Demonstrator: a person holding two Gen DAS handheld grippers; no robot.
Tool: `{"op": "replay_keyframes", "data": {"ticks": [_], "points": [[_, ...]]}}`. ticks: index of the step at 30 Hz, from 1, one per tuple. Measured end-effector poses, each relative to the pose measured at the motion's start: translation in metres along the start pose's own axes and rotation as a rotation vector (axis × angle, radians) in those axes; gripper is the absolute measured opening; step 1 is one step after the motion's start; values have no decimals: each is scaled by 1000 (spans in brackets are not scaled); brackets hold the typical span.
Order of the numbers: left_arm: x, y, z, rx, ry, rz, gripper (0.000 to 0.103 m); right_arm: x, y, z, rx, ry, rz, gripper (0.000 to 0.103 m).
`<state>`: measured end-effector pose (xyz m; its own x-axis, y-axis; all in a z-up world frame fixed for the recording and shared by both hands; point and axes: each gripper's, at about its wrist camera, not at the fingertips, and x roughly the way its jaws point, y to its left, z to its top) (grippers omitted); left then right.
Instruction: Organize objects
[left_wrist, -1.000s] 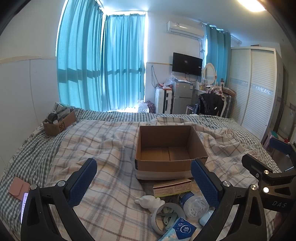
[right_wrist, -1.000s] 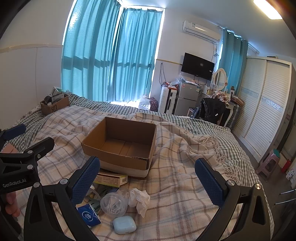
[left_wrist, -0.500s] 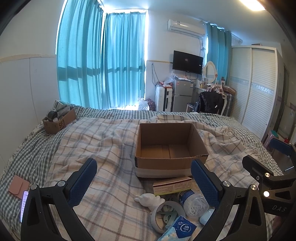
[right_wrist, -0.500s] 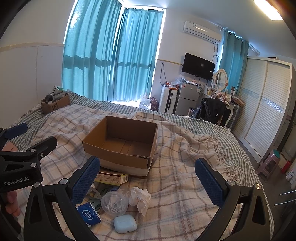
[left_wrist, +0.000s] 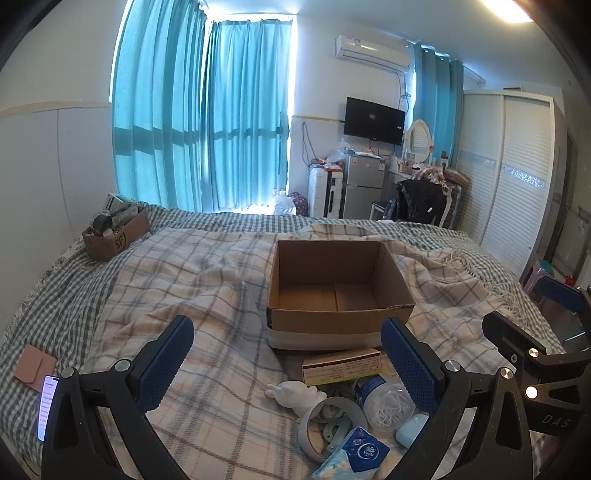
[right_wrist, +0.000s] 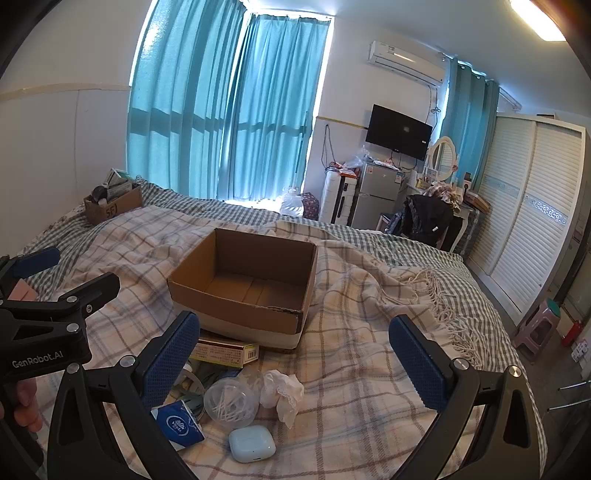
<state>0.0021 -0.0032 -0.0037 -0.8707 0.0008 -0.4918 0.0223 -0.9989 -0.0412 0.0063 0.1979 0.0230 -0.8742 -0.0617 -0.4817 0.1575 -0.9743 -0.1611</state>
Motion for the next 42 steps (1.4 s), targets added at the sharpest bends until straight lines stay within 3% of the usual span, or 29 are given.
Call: {"op": "replay_keyframes", "data": {"ticks": [17, 24, 29, 38, 42], "points": [[-10, -6, 1, 28, 7, 9, 103, -22, -3, 10, -31, -25, 1, 103], [-9, -18, -9, 59, 58, 35, 103, -20, -11, -2, -52, 24, 36, 103], [3, -31, -30, 85, 138, 15, 103, -11, -17, -21, -41, 83, 83, 103], [45, -59, -88, 166, 358, -2, 103, 25, -25, -56, -21, 197, 101, 103], [57, -64, -109, 207, 431, -13, 98, 36, -26, -65, -20, 228, 97, 103]]}}
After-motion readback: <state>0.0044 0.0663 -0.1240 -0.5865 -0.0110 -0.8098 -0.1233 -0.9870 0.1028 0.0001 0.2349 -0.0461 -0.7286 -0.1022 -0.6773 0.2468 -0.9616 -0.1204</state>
